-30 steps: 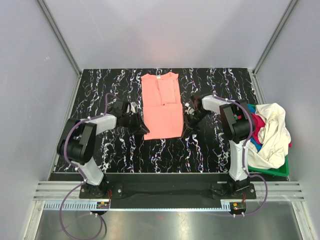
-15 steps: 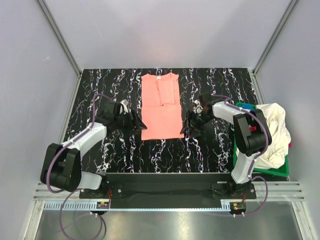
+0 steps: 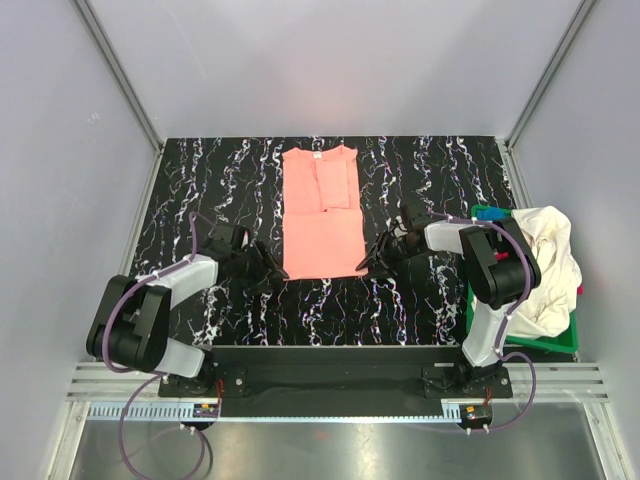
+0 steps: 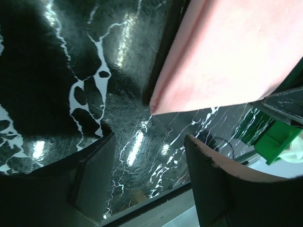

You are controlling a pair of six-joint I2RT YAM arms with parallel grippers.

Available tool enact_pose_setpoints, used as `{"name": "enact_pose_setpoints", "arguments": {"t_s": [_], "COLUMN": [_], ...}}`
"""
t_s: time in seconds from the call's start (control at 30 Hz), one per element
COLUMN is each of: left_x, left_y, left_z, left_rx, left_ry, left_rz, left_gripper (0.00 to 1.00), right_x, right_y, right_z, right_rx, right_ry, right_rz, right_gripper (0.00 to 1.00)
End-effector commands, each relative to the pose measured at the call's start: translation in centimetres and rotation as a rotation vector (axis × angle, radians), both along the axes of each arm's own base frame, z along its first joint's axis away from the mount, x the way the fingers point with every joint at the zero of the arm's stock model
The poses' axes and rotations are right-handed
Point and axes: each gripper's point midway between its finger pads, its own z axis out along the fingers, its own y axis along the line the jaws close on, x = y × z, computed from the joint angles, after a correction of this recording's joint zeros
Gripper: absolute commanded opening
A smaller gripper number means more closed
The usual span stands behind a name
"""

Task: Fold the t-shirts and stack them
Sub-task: Fold the tshirt

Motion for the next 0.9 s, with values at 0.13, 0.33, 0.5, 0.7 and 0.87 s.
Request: {"name": "enact_pose_setpoints", "arguments": {"t_s": [0.13, 0.33, 0.5, 0.7, 0.87], "left_x": [1.3, 1.7, 2.2, 2.9, 2.4], "left_y": [0.7, 0.4, 0.3, 0.2, 0.2], "left_z": [1.7, 1.3, -0.4, -1.3, -2.1], "left_rx": [0.000, -0.018, -0.021, -0.025, -0.025], "left_ry": [-0.054, -0.046, -0.015, 0.013, 0.078], "left_rz": [0.079, 0.087, 0.106, 0.138, 0.163], "left_gripper": [0.69, 0.70, 0.70, 0.69, 0.61], "right_x": [0.7, 1.2, 1.5, 0.9, 0.9], "right_y": [-2.4, -2.1, -1.5, -1.4, -1.0], "right_z": [-3.1, -4.1, -3.5, -2.8, -1.5], "right_rx": [-0.180, -0.180, -0.145, -0.127, -0.088], "right_ry": [-0.008, 0.023, 0.005, 0.002, 0.003], "right_rz": [-0.116, -0.137, -0.112, -0.099, -0.115], "right_gripper": [0.46, 0.19, 0.00, 0.00, 0.00]}}
